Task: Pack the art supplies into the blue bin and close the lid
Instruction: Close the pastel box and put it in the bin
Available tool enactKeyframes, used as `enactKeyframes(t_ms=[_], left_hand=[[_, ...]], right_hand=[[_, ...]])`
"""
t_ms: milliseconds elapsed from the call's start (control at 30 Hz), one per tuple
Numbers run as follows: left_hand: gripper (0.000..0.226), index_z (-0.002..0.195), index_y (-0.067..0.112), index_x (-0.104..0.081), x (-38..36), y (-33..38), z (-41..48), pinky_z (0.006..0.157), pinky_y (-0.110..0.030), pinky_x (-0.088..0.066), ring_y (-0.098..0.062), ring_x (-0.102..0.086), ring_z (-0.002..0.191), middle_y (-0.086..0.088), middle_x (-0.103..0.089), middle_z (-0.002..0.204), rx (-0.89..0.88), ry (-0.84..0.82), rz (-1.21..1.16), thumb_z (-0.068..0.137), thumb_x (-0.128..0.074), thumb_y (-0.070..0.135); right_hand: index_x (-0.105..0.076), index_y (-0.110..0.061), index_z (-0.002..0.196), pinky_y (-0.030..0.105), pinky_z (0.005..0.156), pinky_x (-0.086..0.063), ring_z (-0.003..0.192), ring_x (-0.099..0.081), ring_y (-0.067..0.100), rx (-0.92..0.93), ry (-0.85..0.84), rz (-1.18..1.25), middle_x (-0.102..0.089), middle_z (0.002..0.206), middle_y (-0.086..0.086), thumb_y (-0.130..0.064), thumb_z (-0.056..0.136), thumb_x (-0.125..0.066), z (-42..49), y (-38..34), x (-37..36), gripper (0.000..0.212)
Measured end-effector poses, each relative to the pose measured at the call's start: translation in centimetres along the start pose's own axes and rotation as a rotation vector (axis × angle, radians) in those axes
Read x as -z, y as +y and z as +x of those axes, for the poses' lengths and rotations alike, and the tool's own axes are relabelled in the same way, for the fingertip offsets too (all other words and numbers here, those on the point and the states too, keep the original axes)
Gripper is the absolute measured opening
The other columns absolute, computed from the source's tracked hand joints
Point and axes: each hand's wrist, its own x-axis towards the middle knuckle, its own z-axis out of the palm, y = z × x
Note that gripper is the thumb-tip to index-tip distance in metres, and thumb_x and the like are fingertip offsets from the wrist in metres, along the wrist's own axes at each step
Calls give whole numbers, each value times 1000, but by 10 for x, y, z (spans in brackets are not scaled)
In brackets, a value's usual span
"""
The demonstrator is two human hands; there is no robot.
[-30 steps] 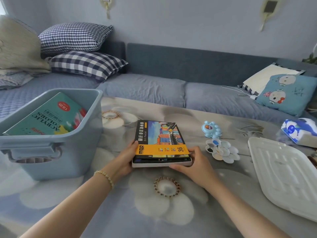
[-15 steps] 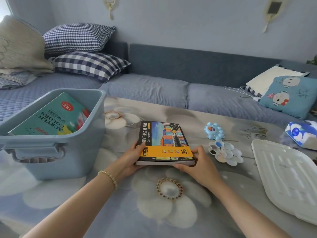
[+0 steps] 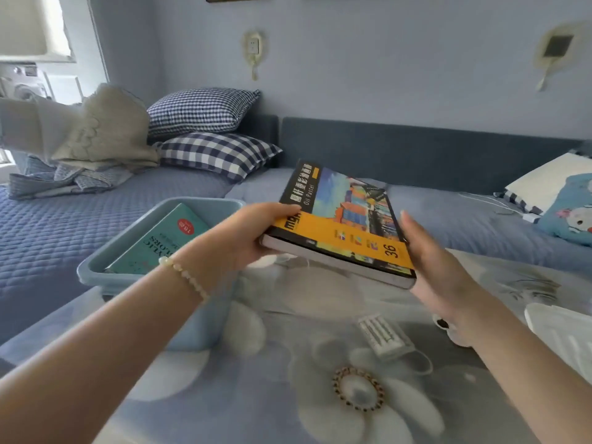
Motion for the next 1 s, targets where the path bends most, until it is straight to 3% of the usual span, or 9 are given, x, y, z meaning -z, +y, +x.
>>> enactKeyframes(t_ms=[100, 267, 333, 467, 567, 733, 833, 900, 1000], left_hand=[[10, 84, 11, -54, 51, 48, -22, 40, -19, -50, -8, -62, 43, 1, -65, 51, -73, 149, 44, 92, -59, 16], [11, 94, 9, -53, 132, 95, -53, 41, -25, -54, -13, -67, 47, -4, -69, 58, -114, 392, 210, 89, -61, 15], [10, 96, 8, -52, 155, 99, -59, 39, -24, -53, -14, -66, 44, -9, -68, 70, -109, 467, 301, 91, -59, 15], [9, 104, 10, -53, 190, 85, -50, 41, -21, -52, -20, -60, 63, -9, -59, 81, -81, 570, 540, 96, -53, 13], [13, 108, 10, -53, 207, 59, -35, 57, -27, -55, -20, -60, 68, -9, -61, 83, -10, 569, 553, 95, -54, 15], [20, 115, 12, -55, 208, 39, -23, 57, -24, -56, -18, -64, 73, -7, -65, 89, 5, 440, 496, 96, -54, 17], [18, 112, 15, -53, 193, 38, -19, 58, -26, -53, -18, -64, 72, -6, -65, 88, -25, 412, 552, 95, -55, 17], [16, 110, 16, -53, 186, 40, -19, 62, -28, -51, -18, -64, 73, -5, -65, 88, -48, 412, 584, 94, -57, 17], [16, 108, 15, -52, 183, 44, -23, 71, -31, -54, -20, -65, 76, -8, -66, 91, -29, 380, 643, 94, -57, 17]], right_hand=[[-41, -28, 141, 43, 115, -25, 127, -50, 11, 63, -122, -119, -58, 134, -6, -59, 89, -37, 38, -11, -45, 60], [-36, -34, 143, 37, 119, -8, 136, -33, 5, -9, -283, -172, -47, 142, -11, -66, 90, -26, 94, -15, -131, 63], [-33, -21, 144, 24, 112, -15, 123, -44, 2, -69, -277, -141, -54, 130, -11, -55, 98, -22, 104, -18, -161, 58], [-22, -10, 148, 23, 108, -22, 141, -26, 16, -135, -293, -121, -34, 150, 0, -50, 100, -22, 119, -13, -196, 63], [-22, -9, 148, 25, 102, -28, 138, -31, 20, -212, -288, -91, -41, 141, -1, -51, 99, -23, 130, -1, -206, 64], [-40, -14, 140, 29, 108, -33, 124, -48, 17, -241, -255, -134, -54, 133, 2, -57, 97, -26, 144, 18, -204, 62], [-39, -10, 140, 25, 98, -35, 93, -56, 7, -214, -227, -124, -60, 103, -3, -48, 100, -25, 147, 21, -199, 57], [-37, -7, 140, 24, 93, -36, 82, -54, 3, -203, -217, -119, -59, 107, -4, -46, 101, -24, 147, 21, -198, 57], [-33, -5, 143, 24, 94, -34, 115, -53, 15, -249, -221, -109, -53, 131, 3, -46, 101, -25, 145, 19, -197, 60]])
